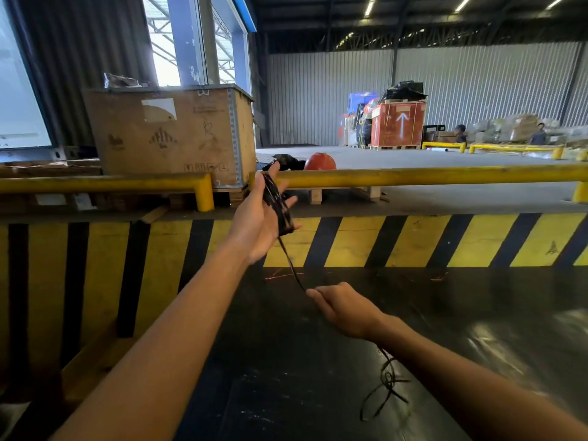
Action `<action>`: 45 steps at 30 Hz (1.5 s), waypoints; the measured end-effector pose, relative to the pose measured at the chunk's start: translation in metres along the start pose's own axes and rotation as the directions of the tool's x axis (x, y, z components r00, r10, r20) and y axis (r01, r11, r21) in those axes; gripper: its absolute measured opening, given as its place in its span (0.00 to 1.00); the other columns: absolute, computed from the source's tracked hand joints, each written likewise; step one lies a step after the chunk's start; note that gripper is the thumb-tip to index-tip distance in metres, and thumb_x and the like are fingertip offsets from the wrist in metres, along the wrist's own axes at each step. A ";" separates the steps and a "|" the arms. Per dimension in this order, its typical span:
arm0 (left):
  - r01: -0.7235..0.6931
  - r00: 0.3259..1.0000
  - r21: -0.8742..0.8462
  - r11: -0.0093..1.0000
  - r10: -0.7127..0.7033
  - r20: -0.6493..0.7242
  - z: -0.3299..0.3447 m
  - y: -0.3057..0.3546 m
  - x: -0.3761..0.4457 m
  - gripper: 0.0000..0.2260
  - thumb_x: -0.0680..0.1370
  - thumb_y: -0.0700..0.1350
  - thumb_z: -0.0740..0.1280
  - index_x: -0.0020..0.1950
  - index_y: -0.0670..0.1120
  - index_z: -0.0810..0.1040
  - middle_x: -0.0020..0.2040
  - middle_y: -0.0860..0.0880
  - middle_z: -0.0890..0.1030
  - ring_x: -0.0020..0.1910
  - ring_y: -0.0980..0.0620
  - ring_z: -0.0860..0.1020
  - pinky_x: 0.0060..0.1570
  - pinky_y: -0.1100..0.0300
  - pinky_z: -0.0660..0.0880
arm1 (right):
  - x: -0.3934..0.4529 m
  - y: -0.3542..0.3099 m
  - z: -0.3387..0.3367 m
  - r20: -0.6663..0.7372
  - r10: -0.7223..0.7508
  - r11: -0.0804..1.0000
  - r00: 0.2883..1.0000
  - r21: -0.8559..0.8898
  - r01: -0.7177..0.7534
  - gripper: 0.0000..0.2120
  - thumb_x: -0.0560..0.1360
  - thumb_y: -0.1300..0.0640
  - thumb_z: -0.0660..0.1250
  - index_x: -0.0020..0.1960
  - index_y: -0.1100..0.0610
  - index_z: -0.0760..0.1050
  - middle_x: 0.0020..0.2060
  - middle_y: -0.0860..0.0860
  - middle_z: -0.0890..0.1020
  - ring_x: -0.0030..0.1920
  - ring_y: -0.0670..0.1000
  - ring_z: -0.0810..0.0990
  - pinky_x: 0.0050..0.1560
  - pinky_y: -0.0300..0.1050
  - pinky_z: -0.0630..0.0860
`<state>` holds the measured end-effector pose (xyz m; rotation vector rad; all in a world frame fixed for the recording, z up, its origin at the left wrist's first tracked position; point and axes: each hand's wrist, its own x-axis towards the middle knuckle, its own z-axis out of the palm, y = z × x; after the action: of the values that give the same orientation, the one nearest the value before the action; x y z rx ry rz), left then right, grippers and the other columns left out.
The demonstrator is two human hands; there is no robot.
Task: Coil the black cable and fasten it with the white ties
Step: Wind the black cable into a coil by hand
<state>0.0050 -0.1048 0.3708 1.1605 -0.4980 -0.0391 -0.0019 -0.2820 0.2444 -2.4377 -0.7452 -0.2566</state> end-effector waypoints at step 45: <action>0.250 0.916 -0.228 0.941 -0.153 0.370 0.016 0.011 -0.021 0.21 0.81 0.58 0.49 0.69 0.54 0.71 0.71 0.42 0.70 0.64 0.37 0.74 0.56 0.36 0.74 | 0.008 -0.052 -0.030 -0.108 -0.077 0.992 0.991 0.086 0.087 0.12 0.81 0.52 0.55 0.40 0.47 0.70 0.31 0.45 0.75 0.30 0.40 0.73 0.33 0.36 0.70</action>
<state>-0.0227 -0.1088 0.3777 0.9316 -0.6591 -0.4886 -0.0252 -0.2601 0.2965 -2.2926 -0.7947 -0.3712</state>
